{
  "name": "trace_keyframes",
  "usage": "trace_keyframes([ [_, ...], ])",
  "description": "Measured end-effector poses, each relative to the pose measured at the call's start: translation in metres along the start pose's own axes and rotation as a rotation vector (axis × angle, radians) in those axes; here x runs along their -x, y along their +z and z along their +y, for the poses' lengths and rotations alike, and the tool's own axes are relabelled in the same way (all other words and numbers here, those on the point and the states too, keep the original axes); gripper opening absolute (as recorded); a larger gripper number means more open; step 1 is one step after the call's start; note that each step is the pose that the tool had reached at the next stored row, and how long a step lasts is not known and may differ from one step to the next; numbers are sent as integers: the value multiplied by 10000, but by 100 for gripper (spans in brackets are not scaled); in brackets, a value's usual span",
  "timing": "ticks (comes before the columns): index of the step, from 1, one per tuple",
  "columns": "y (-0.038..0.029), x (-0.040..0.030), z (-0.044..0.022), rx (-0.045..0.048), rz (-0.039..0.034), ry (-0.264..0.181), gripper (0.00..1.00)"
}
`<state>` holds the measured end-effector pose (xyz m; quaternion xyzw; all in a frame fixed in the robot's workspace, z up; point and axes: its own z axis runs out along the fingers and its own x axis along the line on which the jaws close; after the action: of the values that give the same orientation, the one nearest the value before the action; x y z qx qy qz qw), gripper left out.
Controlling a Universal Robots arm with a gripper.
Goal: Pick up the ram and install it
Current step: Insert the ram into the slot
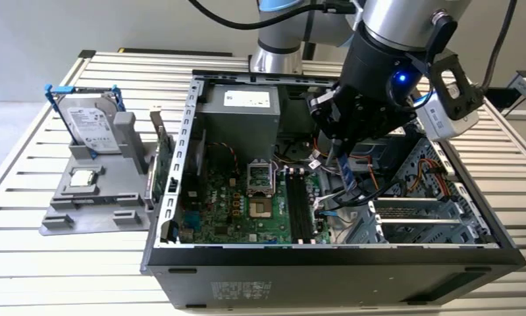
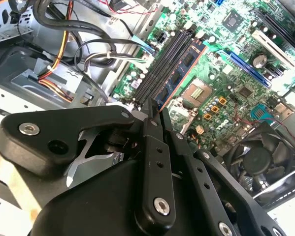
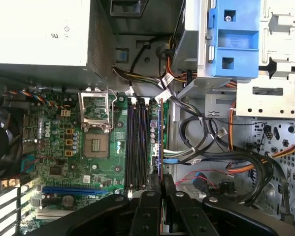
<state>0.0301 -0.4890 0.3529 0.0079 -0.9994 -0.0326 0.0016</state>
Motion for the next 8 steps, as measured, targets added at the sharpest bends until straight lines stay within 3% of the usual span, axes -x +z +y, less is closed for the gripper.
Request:
trace_keyframes([
  [8,51,0,-3,0,0,0,0],
])
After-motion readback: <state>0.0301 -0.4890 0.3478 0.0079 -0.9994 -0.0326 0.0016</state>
